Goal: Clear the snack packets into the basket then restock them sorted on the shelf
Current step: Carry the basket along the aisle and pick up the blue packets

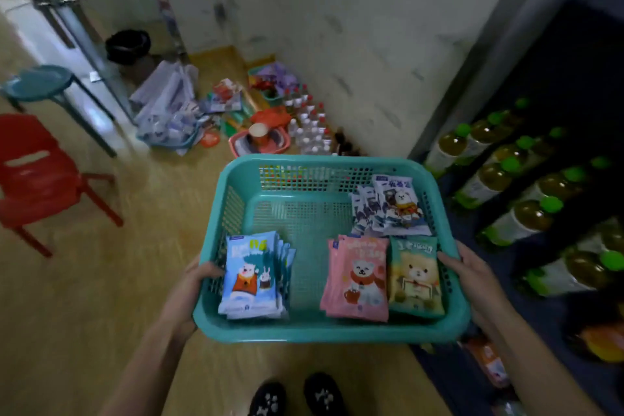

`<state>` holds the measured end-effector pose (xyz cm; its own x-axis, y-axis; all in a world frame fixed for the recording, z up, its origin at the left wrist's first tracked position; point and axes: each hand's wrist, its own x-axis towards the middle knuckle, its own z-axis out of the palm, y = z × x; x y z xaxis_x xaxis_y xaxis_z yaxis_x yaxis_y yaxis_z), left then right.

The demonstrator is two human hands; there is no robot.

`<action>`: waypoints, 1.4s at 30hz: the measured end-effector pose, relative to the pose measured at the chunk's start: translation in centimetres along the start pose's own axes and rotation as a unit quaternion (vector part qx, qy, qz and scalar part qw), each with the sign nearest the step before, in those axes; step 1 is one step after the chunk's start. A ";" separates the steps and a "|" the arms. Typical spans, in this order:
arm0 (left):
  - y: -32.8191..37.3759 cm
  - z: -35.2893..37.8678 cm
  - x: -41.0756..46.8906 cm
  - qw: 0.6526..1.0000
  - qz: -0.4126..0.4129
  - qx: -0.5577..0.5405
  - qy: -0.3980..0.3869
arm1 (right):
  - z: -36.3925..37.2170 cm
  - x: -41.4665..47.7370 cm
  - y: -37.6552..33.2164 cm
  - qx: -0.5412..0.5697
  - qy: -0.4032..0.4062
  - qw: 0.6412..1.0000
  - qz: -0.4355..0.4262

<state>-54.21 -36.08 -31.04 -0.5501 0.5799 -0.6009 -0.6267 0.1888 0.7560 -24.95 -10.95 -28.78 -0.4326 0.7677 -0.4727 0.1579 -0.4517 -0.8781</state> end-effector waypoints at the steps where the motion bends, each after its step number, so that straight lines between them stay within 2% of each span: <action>1: 0.2 0.5 -0.1 1.000 -0.006 0.015 -0.019 | -0.6 -1.4 0.2 0.019 0.023 1.000 -0.003; 6: 2.1 3.4 0.6 0.984 -0.041 0.130 -0.113 | -2.6 -8.7 2.7 0.101 0.171 0.980 -0.004; 12: 3.1 8.7 1.5 0.928 -0.095 0.275 -0.234 | -2.3 -19.3 7.7 0.211 0.322 0.923 -0.014; 17: 0.2 14.8 -1.9 0.861 -0.106 0.370 -0.333 | -1.3 -29.3 12.6 0.294 0.456 0.840 -0.019; 22: -6.2 19.5 -6.6 0.780 -0.106 0.440 -0.431 | 0.6 -39.4 17.7 0.358 0.563 0.745 -0.017; 26: -12.0 21.7 -12.8 0.690 -0.145 0.457 -0.543 | 2.5 -47.0 21.8 0.395 0.622 0.676 -0.034; 33: -22.0 22.5 -24.8 0.590 -0.198 0.466 -0.629 | 5.1 -59.2 29.3 0.437 0.696 0.567 -0.055; 37: -27.7 21.7 -31.3 0.560 -0.219 0.491 -0.631 | 5.3 -66.0 32.8 0.452 0.703 0.546 -0.054; 42: -34.1 21.5 -38.8 0.537 -0.205 0.498 -0.650 | 3.4 -72.9 36.7 0.466 0.719 0.513 -0.060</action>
<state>0.33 -47.95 -27.93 0.7757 0.2689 -0.5709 0.4140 0.4660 0.7820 9.32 -85.02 -26.30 0.8171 0.0551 -0.5739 -0.5758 0.1297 -0.8073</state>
